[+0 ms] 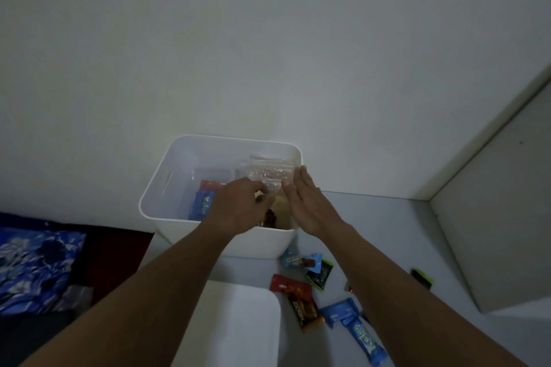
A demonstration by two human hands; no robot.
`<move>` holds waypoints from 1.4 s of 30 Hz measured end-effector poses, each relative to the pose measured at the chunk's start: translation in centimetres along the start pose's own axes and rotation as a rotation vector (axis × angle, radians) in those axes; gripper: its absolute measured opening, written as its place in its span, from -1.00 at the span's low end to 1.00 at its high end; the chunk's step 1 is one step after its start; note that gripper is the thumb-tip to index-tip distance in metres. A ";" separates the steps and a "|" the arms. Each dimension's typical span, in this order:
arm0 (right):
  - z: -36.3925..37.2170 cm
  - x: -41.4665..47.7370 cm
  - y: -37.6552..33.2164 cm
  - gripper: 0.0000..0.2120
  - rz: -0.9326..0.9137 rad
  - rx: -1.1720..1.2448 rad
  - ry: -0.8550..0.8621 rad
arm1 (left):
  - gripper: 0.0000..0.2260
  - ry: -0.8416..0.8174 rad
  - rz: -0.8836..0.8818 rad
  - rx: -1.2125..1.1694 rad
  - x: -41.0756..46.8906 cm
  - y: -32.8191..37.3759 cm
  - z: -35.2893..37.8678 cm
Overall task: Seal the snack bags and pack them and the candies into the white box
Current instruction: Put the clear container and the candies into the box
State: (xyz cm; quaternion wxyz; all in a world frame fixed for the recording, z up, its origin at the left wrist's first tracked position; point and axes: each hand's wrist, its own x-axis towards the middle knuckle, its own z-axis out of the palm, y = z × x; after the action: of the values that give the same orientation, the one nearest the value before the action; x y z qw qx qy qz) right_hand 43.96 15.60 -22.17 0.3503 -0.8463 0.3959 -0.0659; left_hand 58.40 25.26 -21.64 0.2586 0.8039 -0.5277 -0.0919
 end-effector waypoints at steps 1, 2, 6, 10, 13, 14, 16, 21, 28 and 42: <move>-0.1 -0.3 0.1 -0.33 -0.006 0.009 -0.005 | -0.74 0.019 -0.004 -0.012 -0.4 0.2 0.0; -0.3 -0.6 0.2 -0.32 -0.010 0.021 -0.007 | -0.74 0.062 -0.001 -0.013 -0.9 0.4 0.0; -1.0 -2.6 1.4 -0.31 -0.018 0.058 0.007 | -0.79 0.325 0.118 0.042 -4.6 2.3 1.1; -1.5 -4.9 4.2 -0.34 0.015 0.075 0.023 | -0.83 0.434 0.337 0.014 -10.0 3.9 5.2; -1.2 -6.8 7.4 -0.37 0.060 0.050 0.010 | -0.80 0.325 0.369 0.013 -12.7 4.4 9.8; -0.9 -7.4 8.8 -0.37 0.078 0.044 -0.001 | -0.81 0.286 0.374 0.025 -13.1 4.5 11.4; 0.1 -8.6 11.8 -0.38 0.129 0.010 -0.028 | -0.73 0.179 0.359 0.053 -13.4 4.6 14.4; 2.6 -11.4 18.4 -0.32 0.269 -0.294 -0.205 | -0.39 -0.080 0.310 0.367 -13.2 4.2 19.7; 5.3 -13.7 23.6 -0.38 0.030 -0.507 0.029 | -0.44 -0.112 0.255 0.489 -13.0 4.3 23.3; 5.3 -13.1 25.1 -0.70 -0.115 -0.481 0.349 | -0.52 -0.034 0.290 0.405 -11.1 5.0 24.3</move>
State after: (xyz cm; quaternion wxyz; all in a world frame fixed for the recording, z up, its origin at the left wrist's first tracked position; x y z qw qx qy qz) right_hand 21.49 16.79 -40.18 0.0622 -0.9019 0.4056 -0.1347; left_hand 39.41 25.94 -41.10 0.0939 0.7535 -0.6494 0.0403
